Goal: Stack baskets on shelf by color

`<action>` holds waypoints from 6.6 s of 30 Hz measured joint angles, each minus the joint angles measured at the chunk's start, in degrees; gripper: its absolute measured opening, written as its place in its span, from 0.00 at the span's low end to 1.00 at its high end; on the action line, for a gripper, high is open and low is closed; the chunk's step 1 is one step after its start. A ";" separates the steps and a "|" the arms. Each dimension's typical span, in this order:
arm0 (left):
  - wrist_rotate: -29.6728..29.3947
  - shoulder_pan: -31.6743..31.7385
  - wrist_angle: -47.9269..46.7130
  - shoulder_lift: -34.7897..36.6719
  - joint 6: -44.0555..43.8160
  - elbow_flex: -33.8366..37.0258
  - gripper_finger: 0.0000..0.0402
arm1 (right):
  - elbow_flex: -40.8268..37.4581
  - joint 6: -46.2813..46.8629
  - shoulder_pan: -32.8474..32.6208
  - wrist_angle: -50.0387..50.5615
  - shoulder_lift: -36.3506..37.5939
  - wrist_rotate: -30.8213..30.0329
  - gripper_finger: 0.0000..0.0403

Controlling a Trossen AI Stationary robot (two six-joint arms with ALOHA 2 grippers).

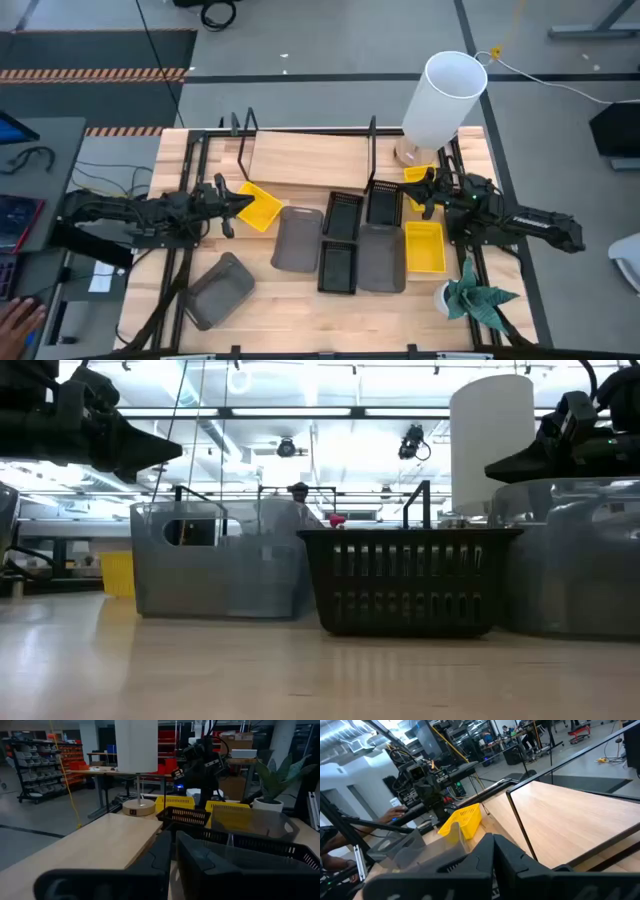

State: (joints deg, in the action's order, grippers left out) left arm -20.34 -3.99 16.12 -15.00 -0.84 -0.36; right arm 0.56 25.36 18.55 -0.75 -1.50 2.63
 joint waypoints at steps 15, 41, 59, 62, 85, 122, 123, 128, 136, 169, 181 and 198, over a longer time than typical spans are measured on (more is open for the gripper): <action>0.00 0.01 0.00 0.00 0.00 0.02 0.08 | 0.00 0.00 0.02 0.01 0.01 0.00 0.03; 0.00 0.02 0.00 0.02 0.00 0.02 0.07 | 0.00 0.00 0.02 0.01 0.01 0.00 0.03; 0.00 0.00 0.00 0.00 0.00 0.00 0.08 | 0.00 0.00 0.01 0.01 0.02 0.00 0.03; 0.00 0.01 0.00 0.01 0.00 0.01 0.06 | 0.00 0.00 0.00 0.00 0.00 0.00 0.03; 0.00 0.01 3.47 0.04 1.78 0.02 0.07 | 0.00 0.00 0.01 0.00 0.01 0.00 0.03; 0.00 0.02 3.67 0.02 2.56 0.00 0.07 | -0.02 2.81 -0.09 -6.14 -1.14 0.01 0.02; -0.02 0.00 3.67 0.02 2.56 0.00 0.08 | -0.02 3.12 -0.09 -5.61 -1.75 -0.03 0.02; -0.01 0.00 3.67 0.02 2.56 0.01 0.09 | 0.72 4.05 -0.13 -4.85 -7.03 -0.04 0.02; 0.00 0.00 3.67 0.02 2.54 0.01 0.06 | 8.97 0.25 -3.94 -5.20 -21.81 -0.02 0.02; 0.00 0.01 3.68 0.02 2.54 0.01 0.08 | 49.64 -4.88 -27.06 11.95 -78.37 -9.11 0.16; 0.00 0.00 3.67 0.00 2.54 0.00 0.09 | 64.33 -3.11 -34.93 18.42 -93.13 -8.58 0.17; 0.00 0.00 3.67 0.00 2.54 0.02 0.08 | 81.15 -2.38 -42.70 29.46 -110.35 -7.01 0.32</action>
State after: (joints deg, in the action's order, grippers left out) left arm -20.34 -3.99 19.79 -15.00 1.69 -0.34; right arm 81.70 22.98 -24.15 28.71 -111.85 -4.38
